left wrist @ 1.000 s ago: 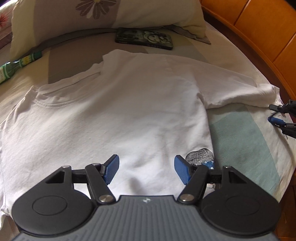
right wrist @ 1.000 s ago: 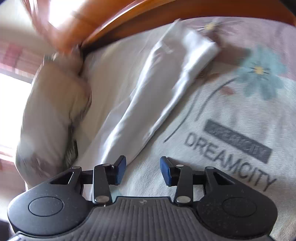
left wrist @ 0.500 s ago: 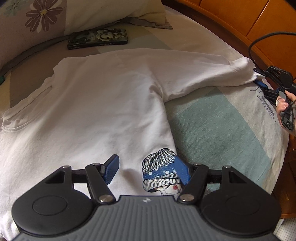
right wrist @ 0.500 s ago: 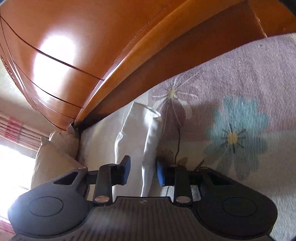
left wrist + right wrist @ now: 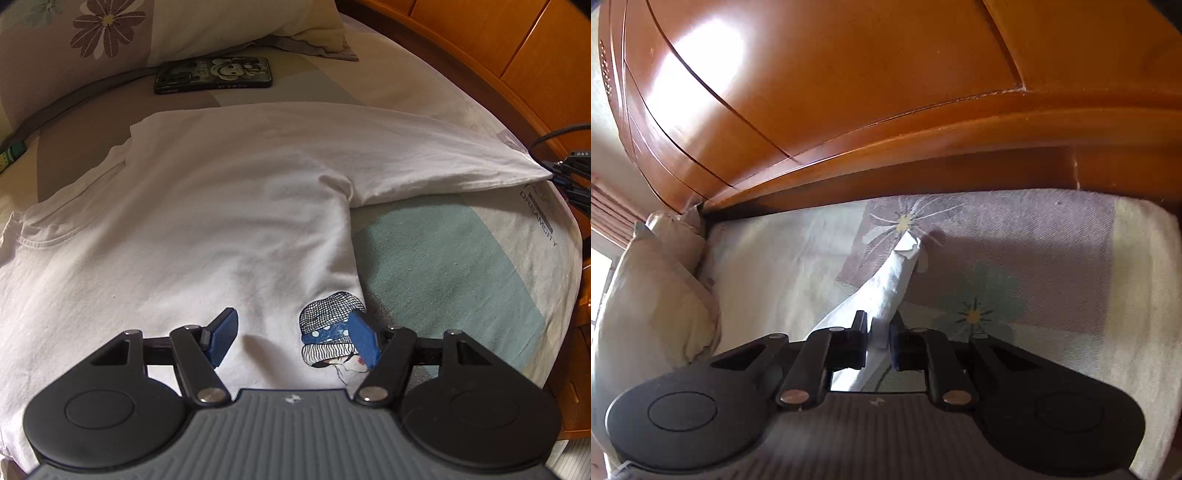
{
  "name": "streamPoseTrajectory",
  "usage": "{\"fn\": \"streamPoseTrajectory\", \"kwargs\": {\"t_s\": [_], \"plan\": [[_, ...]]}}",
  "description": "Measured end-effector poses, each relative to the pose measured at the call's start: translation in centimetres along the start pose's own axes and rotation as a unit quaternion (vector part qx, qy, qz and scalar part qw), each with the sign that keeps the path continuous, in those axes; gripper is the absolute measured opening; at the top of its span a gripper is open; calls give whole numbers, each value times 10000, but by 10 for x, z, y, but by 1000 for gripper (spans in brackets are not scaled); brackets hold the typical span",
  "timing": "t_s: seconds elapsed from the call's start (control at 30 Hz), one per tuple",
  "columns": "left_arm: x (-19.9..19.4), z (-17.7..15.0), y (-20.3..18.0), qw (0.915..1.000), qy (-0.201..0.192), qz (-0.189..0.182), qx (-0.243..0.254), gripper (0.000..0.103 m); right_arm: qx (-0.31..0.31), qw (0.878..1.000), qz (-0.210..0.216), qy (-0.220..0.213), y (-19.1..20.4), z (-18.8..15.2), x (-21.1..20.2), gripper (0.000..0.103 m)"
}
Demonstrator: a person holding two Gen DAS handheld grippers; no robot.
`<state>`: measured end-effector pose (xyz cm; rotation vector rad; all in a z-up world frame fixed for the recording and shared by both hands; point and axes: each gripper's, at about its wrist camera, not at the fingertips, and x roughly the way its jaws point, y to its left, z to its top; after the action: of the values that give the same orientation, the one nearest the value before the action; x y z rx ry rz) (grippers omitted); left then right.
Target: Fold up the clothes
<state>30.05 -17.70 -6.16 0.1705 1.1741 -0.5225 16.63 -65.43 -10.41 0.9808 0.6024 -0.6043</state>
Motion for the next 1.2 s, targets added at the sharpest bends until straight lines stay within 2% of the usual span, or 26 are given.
{"fn": "streamPoseTrajectory", "kwargs": {"t_s": [0.1, 0.17, 0.2, 0.27, 0.3, 0.37, 0.47, 0.57, 0.63, 0.73, 0.8, 0.87, 0.93, 1.0, 1.07, 1.2], "plan": [[-2, -3, 1, 10000, -38, -11, -12, 67, -187, 9983, -554, -83, 4, 1, -5, 25], [-4, -6, 2, 10000, -80, 5, -4, 67, -384, 9968, -686, -125, 12, -4, -14, 27], [-4, -6, 4, 9999, -98, 35, -4, 67, -571, 9956, -724, -152, 19, -9, -20, 35], [-4, -7, 8, 9999, -131, 106, -3, 67, -1141, 9915, -627, -53, 43, -25, -23, 50], [-4, -8, 10, 9998, -145, 148, -6, 67, -1456, 9881, -496, 78, 59, -36, -19, 54], [-1, -7, 17, 9995, -204, 244, -25, 67, -2081, 9772, -196, 386, 93, -58, -7, 55], [6, -7, 29, 9988, -276, 400, -69, 67, -2975, 9503, 405, 824, 151, -96, 22, 59], [17, -11, 41, 9982, -266, 534, -110, 67, -3722, 9155, 967, 1180, 206, -137, 51, 60], [19, -20, 51, 9984, -237, 426, -272, 68, -4158, 8912, 1180, 1376, 238, -159, 71, 60], [13, -38, 66, 9963, -137, 265, -802, 75, -4810, 8544, 1156, 1591, 257, -187, 79, 62], [3, -54, 74, 9940, -91, 189, -1071, 75, -5265, 8262, 1085, 1687, 264, -204, 82, 74], [-9, -63, 83, 9917, -52, 127, -1280, 75, -5540, 8079, 922, 1786, 263, -208, 75, 78], [-22, -64, 97, 9887, -196, 140, -1480, 74, -5802, 7888, 755, 1883, 261, -211, 68, 78], [-38, -63, 115, 9845, -463, 220, -1679, 74, -5657, 7983, 674, 1953, 262, -206, 62, 78], [-47, -57, 141, 9794, -662, 472, -1846, 74, -5498, 8083, 595, 2021, 262, -201, 57, 78], [-51, -46, 194, 9684, -857, 820, -2193, 72, -5412, 8172, 696, 1855, 282, -209, 41, 78]]}}
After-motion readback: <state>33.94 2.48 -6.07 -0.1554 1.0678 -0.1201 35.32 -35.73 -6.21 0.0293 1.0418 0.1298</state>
